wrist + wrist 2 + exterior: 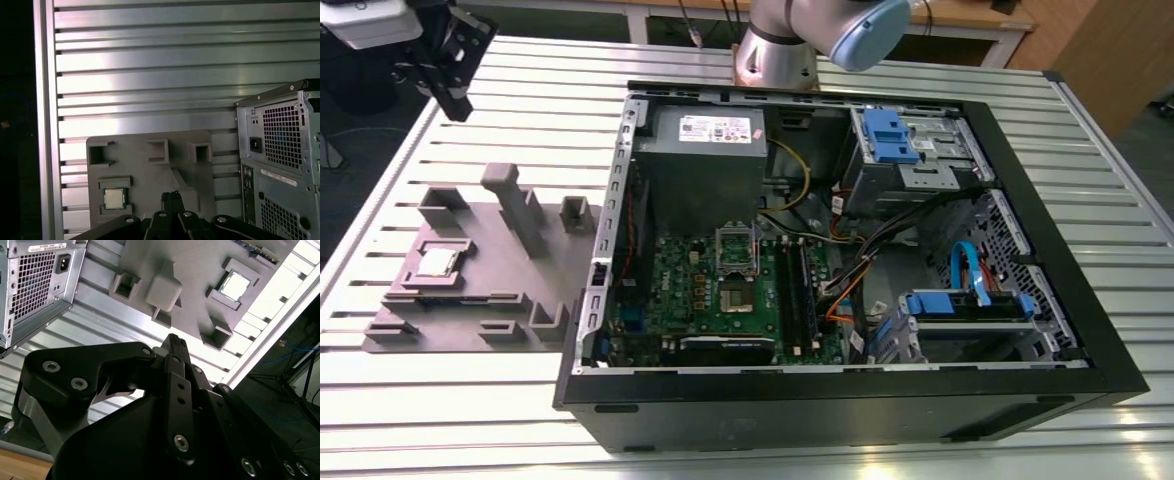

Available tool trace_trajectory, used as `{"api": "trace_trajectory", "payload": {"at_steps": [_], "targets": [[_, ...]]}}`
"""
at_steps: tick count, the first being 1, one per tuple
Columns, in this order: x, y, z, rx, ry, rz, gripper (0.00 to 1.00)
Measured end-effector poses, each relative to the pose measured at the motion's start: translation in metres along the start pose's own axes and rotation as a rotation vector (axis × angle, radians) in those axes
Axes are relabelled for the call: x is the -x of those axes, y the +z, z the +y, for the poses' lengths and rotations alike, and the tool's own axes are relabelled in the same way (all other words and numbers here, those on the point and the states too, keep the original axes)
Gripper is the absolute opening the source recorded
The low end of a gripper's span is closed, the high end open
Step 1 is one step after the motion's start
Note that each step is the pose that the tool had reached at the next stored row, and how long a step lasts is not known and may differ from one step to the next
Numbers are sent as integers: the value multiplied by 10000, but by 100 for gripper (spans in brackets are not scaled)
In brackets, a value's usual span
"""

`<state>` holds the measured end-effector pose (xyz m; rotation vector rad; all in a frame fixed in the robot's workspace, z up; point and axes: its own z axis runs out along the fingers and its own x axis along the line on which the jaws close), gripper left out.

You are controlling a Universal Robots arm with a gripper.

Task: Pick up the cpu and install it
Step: 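Pick up the cpu and move it towards the insertion slot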

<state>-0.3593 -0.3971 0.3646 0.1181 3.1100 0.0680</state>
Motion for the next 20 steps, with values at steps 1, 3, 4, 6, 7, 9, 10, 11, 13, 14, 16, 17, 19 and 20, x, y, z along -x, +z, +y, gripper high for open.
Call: {"api": "trace_trajectory", "payload": {"at_steps": [1,3,4,6,7,9,10,11,13,14,16,17,19,20], "targets": [[-13,10,-5,1,0,-1,10],[-39,29,-14,0,0,0,10],[-54,40,-20,1,0,-1,10],[-86,61,-29,-1,0,0,10],[-103,72,-33,0,0,0,10],[-140,92,-41,0,0,0,10],[-160,103,-44,0,1,-1,10],[-179,113,-47,1,0,-1,10],[-221,136,-53,0,0,-1,10],[-241,147,-56,0,0,-1,10],[-280,171,-62,-1,0,0,10],[-297,183,-66,-4,0,2,10],[-322,210,-81,-20,-1,9,10],[-331,224,-90,-26,-1,13,10]]}}
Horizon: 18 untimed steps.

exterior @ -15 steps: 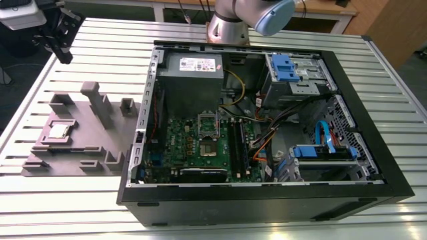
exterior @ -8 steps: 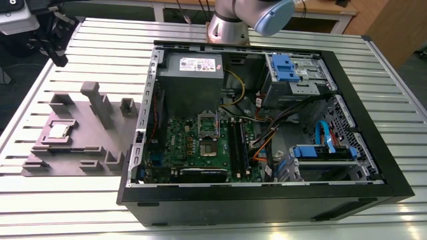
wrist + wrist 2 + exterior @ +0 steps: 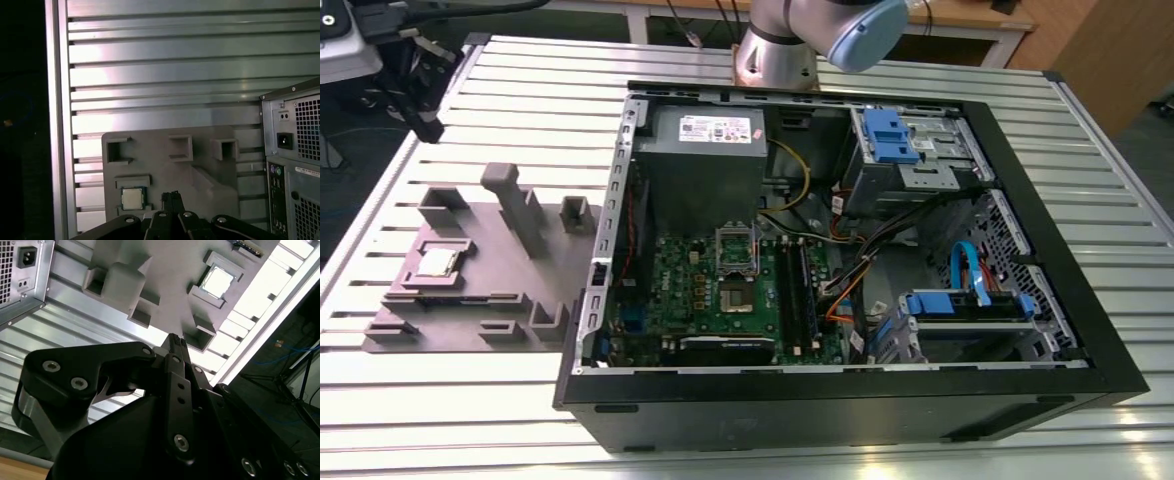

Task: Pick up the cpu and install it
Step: 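Pick up the cpu and move it towards the insertion slot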

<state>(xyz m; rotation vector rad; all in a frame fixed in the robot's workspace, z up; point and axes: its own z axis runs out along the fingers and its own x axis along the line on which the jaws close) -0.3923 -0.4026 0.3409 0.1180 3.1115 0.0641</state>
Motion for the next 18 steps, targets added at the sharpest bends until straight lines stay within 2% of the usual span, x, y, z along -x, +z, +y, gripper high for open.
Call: {"api": "trace_trajectory", "payload": {"at_steps": [9,18], "targets": [[-55,125,-88,-39,3,64,10],[-123,214,-134,-53,3,66,10]]}}
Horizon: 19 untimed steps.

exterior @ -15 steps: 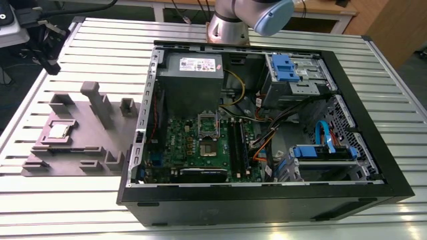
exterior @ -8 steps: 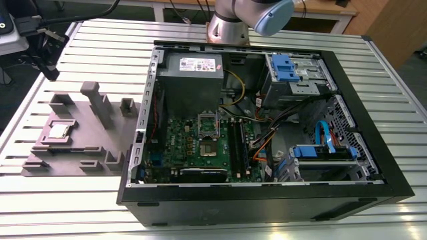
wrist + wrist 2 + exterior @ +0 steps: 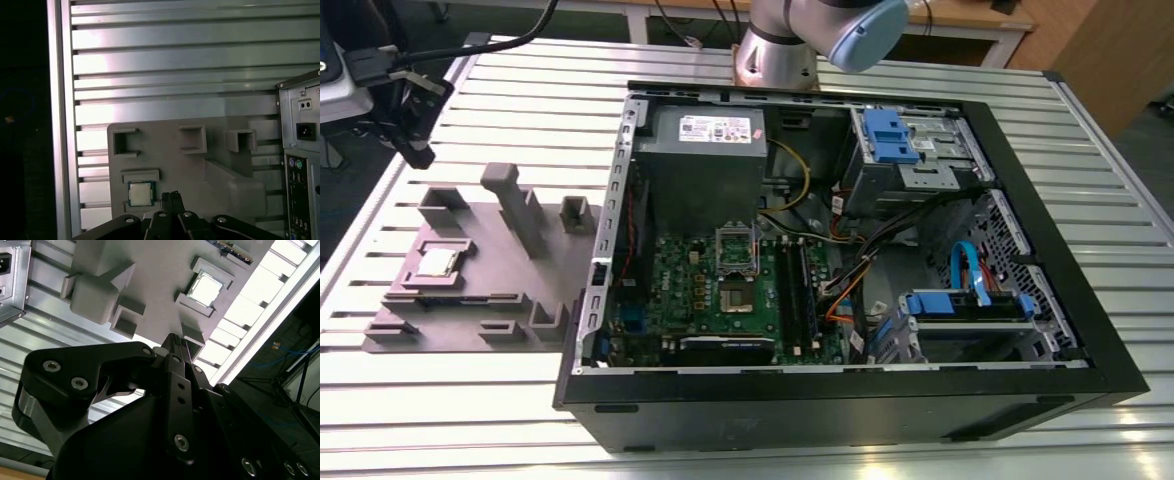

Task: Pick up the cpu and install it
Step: 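Pick up the cpu and move it towards the insertion slot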

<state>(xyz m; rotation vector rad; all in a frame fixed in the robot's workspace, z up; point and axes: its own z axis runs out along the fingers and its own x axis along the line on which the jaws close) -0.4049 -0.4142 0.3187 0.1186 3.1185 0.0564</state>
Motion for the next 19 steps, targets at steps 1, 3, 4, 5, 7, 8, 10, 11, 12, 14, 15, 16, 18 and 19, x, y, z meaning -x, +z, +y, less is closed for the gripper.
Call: {"api": "trace_trajectory", "payload": {"at_steps": [1,3,4,5,7,8,10,11,12,14,15,16,18,19], "targets": [[-8,11,-6,1,-1,-1,10],[-21,29,-17,0,0,0,10],[-27,38,-23,0,1,0,10],[-33,47,-28,0,1,0,10],[-44,67,-36,1,0,-1,10],[-49,76,-40,0,-1,-1,10],[-57,92,-46,-2,-1,2,10],[-61,99,-48,-3,-1,4,10],[-64,106,-50,-4,0,6,10],[-68,120,-53,-3,-1,7,10],[-69,126,-54,-3,-1,8,10],[-70,129,-54,-4,0,9,10],[-71,137,-54,-3,0,8,10],[-71,140,-54,-3,0,9,10]]}}
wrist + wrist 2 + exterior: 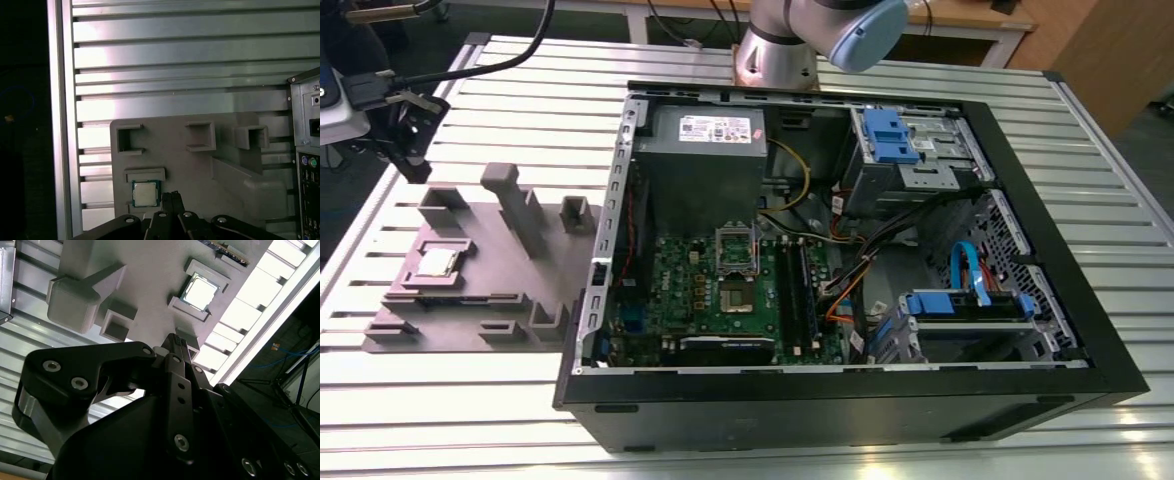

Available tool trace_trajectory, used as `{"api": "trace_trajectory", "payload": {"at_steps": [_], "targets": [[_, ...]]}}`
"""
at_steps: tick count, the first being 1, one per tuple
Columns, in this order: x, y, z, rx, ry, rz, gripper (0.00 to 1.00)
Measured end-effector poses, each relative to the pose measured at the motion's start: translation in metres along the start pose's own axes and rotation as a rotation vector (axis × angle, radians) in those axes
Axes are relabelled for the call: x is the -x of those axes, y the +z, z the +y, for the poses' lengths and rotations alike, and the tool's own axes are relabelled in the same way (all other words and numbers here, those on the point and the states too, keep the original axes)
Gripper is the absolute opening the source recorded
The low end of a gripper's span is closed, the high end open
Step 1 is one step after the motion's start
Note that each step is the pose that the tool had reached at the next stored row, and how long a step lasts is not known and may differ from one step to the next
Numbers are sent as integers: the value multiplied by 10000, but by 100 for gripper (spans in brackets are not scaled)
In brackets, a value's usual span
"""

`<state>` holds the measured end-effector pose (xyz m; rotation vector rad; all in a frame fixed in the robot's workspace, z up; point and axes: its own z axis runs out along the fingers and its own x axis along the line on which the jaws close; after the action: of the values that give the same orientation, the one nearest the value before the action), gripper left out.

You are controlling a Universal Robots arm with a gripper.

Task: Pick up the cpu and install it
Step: 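Pick up the cpu and move it towards the insertion slot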

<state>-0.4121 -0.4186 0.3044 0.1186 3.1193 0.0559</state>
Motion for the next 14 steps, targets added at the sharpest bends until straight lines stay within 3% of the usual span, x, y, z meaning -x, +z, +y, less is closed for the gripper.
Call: {"api": "trace_trajectory", "payload": {"at_steps": [9,14], "targets": [[-3,6,-1,2,-1,-3,10],[-26,67,-4,0,1,-1,10]]}}
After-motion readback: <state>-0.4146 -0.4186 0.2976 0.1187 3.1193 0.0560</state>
